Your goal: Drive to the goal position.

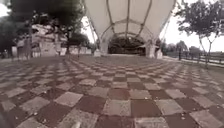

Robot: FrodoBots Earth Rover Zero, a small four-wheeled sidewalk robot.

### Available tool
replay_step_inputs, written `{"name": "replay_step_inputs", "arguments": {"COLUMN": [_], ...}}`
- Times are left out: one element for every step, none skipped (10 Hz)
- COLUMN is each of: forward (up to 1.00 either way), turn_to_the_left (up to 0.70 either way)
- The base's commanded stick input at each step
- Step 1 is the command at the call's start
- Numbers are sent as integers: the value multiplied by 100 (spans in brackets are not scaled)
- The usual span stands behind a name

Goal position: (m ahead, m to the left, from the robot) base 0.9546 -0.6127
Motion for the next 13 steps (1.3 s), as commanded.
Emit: {"name": "replay_step_inputs", "arguments": {"forward": [70, 70, 70, 70, 70, 70, 70, 70, 70, 70, 70, 70, 70], "turn_to_the_left": [0, 0, 0, 0, 0, 0, 0, 0, 0, 0, 0, 0, 0]}}
